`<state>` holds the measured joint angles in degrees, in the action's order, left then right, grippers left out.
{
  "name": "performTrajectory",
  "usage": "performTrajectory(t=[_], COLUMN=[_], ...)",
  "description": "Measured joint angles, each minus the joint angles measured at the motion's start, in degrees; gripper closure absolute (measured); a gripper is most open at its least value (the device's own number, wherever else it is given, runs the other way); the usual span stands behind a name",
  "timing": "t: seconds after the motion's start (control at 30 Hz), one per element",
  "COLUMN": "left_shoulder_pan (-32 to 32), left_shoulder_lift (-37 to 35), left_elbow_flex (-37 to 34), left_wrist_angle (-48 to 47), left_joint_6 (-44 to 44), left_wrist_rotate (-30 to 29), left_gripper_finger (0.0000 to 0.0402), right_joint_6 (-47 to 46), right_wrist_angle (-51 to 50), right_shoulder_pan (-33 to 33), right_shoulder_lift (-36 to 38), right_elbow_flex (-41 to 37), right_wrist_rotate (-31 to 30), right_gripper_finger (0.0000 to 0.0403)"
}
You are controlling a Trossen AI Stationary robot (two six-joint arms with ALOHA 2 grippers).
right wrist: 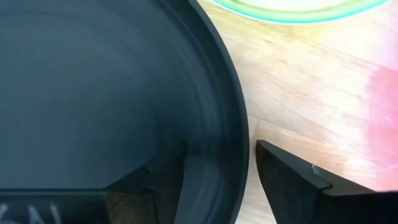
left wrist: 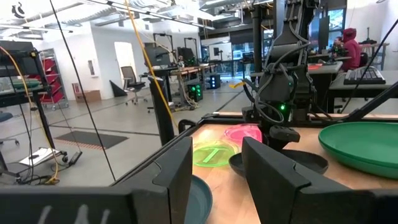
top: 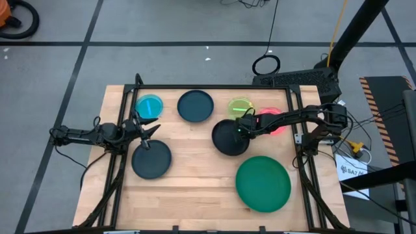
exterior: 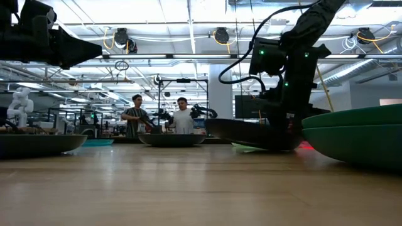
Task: Stack plastic plates
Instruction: Stack the black plate on top of the green plate
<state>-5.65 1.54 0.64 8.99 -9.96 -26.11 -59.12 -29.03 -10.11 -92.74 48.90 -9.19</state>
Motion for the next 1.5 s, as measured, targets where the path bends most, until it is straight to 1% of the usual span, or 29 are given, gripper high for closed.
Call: performTrajectory(t=[0.4,0.77,1.07,1.23,1.5], left_shoulder_pan=[0.00,0.00,-0.01,0.00,0.00], left_shoulder_lift=[0.00,0.00,0.00,0.00,0.00], left_elbow_flex=[0.00,0.00,0.00,0.00,0.00], left_wrist_angle=[0.00,-0.31,-0.33,-0.57,-0.74], left_joint_6=[0.11,0.15,0.15,0.15,0.44], left_wrist_rotate=[0.00,0.00,0.00,0.00,0.00], left_gripper_finger=[0.0254,0.0254,0.0254,0.0254,0.0254], right_joint_6=[0.49,1.52,3.75,5.49,8.56], right_wrist_angle=[0.67,2.07,5.82,8.71,11.33], right_shoulder_pan=[0.04,0.07,0.07,0.07,0.11], right_shoulder_lift=[-0.06,-0.06,-0.06,0.02,1.66], right_elbow_flex=[-0.02,-0.04,-0.04,0.00,-0.07], right_wrist_rotate=[0.11,0.39,0.34,0.44,0.55], right_gripper_finger=[0.0284,0.0326,0.0364,0.0392,0.0397])
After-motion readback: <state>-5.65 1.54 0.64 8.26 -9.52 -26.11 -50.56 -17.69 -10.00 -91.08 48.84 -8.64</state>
